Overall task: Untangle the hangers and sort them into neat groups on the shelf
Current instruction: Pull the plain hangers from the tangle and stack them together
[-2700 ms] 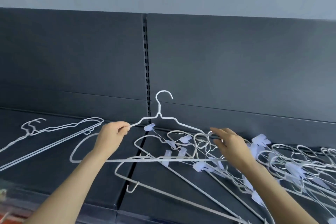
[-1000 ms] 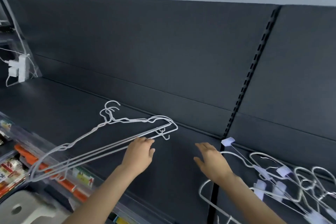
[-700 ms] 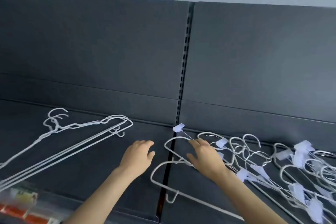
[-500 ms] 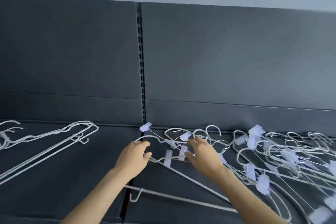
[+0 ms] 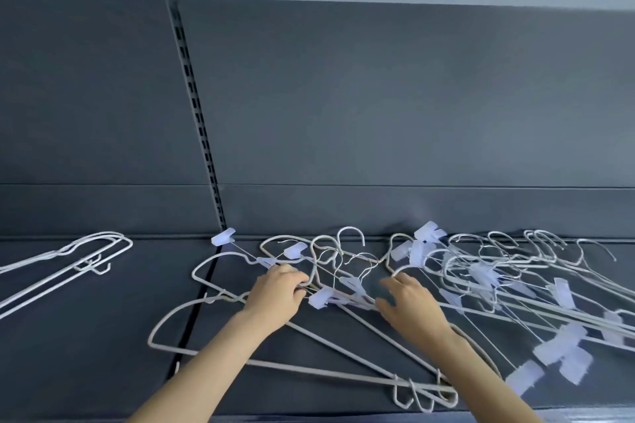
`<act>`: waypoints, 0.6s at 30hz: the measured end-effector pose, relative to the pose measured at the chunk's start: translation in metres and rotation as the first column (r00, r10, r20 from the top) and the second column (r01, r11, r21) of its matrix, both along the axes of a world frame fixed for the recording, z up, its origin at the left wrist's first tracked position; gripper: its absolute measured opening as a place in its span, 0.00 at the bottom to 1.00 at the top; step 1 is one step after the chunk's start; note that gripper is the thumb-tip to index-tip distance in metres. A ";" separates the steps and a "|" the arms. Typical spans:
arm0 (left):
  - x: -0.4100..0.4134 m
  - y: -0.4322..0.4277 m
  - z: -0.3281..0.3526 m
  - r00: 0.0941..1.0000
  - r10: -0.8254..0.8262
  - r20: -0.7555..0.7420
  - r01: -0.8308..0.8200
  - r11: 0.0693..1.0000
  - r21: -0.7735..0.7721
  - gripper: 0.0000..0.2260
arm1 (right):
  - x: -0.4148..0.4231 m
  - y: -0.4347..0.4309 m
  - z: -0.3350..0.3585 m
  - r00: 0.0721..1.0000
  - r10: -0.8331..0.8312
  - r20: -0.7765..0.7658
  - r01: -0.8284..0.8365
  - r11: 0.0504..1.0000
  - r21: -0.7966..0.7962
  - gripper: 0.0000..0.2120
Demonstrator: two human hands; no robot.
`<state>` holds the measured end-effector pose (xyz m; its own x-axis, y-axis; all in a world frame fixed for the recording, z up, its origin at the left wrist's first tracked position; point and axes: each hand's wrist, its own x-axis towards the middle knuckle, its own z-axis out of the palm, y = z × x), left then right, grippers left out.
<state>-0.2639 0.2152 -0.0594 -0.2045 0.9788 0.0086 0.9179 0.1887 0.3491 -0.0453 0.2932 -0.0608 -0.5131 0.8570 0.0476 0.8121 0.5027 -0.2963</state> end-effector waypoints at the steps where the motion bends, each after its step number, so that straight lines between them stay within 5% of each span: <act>1: -0.002 0.000 -0.001 1.000 -0.009 -0.008 0.009 1.000 -0.007 0.15 | -0.003 0.000 -0.001 1.000 0.005 0.006 -0.005 1.000 -0.002 0.16; 7: -0.012 0.001 -0.007 0.999 -0.030 -0.019 0.031 0.998 0.050 0.12 | -0.028 -0.004 -0.006 0.998 0.045 0.046 -0.046 0.999 0.007 0.11; 13: -0.025 0.000 -0.006 0.999 -0.039 0.010 0.039 0.996 0.076 0.07 | -0.031 0.006 0.001 0.988 -0.066 -0.138 0.042 0.984 -0.171 0.14; 18: -0.038 0.001 0.003 0.993 -0.082 0.080 0.068 0.984 0.165 0.10 | -0.020 0.012 0.020 0.931 -0.110 -0.349 0.033 0.975 -0.220 0.06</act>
<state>-0.3023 0.2158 -0.0562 -0.1370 0.9787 0.1532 0.8926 0.0549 0.4475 -0.0657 0.3049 -0.0404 -0.4322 0.9012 0.0339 0.6640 0.3434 -0.6642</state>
